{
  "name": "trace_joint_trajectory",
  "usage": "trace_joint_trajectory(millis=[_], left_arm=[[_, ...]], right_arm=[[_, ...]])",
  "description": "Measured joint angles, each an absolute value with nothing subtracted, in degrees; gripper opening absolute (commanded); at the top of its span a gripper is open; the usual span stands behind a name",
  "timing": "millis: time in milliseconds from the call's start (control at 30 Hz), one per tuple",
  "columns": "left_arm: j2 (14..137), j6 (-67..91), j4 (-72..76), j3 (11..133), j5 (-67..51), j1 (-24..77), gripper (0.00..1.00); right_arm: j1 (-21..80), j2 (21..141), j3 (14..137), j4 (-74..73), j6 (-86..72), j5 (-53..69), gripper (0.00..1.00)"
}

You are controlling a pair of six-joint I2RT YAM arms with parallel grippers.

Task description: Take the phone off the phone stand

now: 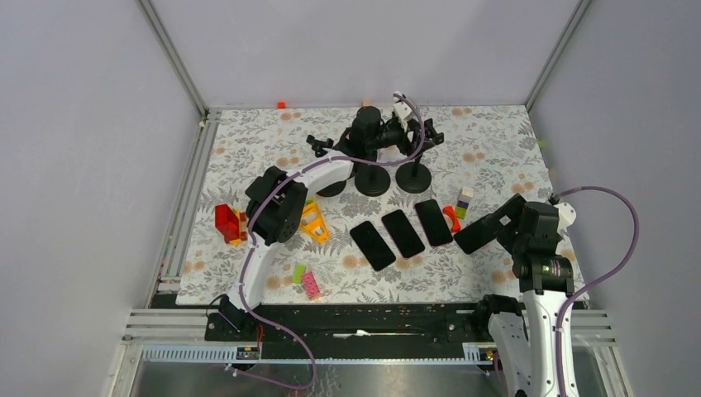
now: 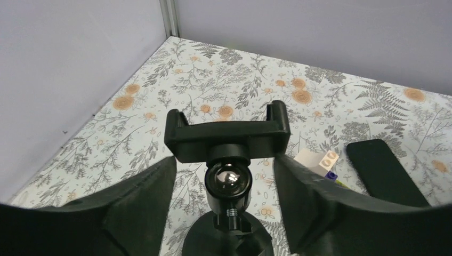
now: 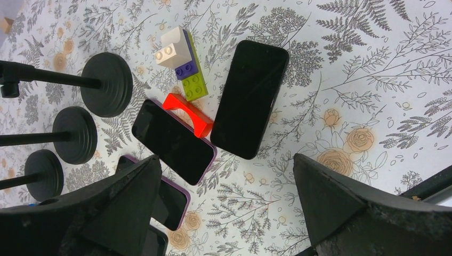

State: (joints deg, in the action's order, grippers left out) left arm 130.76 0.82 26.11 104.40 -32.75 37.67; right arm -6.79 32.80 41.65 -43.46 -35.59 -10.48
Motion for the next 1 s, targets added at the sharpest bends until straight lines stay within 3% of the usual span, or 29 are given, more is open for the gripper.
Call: trace_joint_trajectory(millis=[100,200,600,867,1000], left_arm=[[130.5,0.8,27.3,103.2,-32.5,37.6,0.85],[129.5,0.8,27.3,100.7,-31.9,37.6,0.98],[115.3,1.7,20.0,94.1,-26.8,37.8,0.99],[103.6,10.5,-0.9,97.1,-16.5,37.9,0.99],[95.1,16.0,-8.4,92.1,-14.9,36.2,0.99]], right_arm=[[-6.8,32.8,41.6,-43.5,-35.6,-10.0,1.0],[-6.8,32.8,41.6,-43.5,-35.5,-9.8,1.0],[-6.8,34.9,42.9,-43.5,-34.9,-9.7,0.99],[-6.8,41.7,49.7,-44.7,-33.8,-4.8,1.0],[-6.8,46.6,53.1,-45.8,-32.8,-1.3,1.0]])
